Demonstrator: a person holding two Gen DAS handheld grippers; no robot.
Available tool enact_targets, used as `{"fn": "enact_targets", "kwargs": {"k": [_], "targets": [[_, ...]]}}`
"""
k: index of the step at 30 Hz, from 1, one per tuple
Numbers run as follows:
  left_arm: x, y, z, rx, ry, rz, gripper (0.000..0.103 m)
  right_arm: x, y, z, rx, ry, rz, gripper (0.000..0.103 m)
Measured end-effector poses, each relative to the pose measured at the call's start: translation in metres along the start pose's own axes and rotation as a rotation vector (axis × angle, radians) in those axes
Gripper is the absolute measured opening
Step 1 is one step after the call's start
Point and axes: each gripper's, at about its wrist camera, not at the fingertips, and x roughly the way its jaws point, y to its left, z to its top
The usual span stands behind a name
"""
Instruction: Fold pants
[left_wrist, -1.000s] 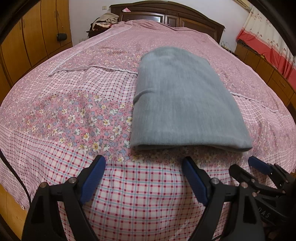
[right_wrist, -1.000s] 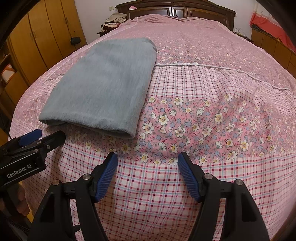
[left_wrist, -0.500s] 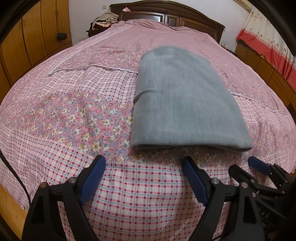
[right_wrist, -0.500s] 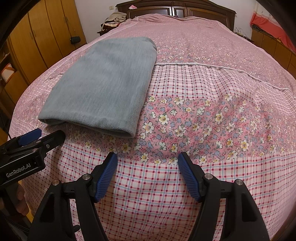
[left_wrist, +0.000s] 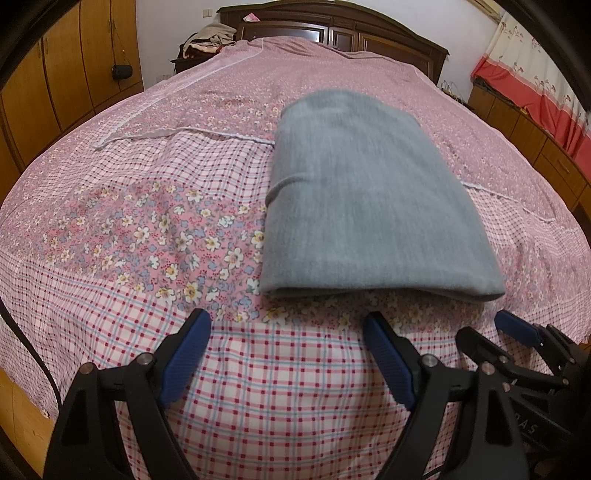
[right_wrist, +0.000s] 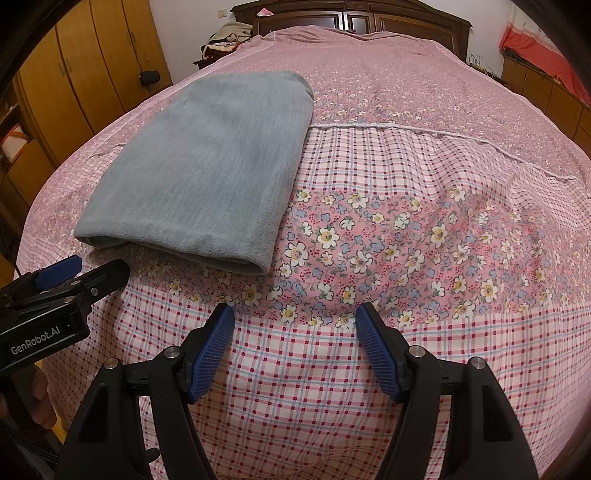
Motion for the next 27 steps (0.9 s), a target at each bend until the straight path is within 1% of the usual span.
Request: {"fn": "enact_targets", "kwargs": {"k": [27], "targets": [[0.0000, 0.0000, 0.0000, 0.000, 0.001, 0.001, 0.088, 0.0000, 0.0006, 0.0001, -0.007, 0.004, 0.000, 0.071]]}}
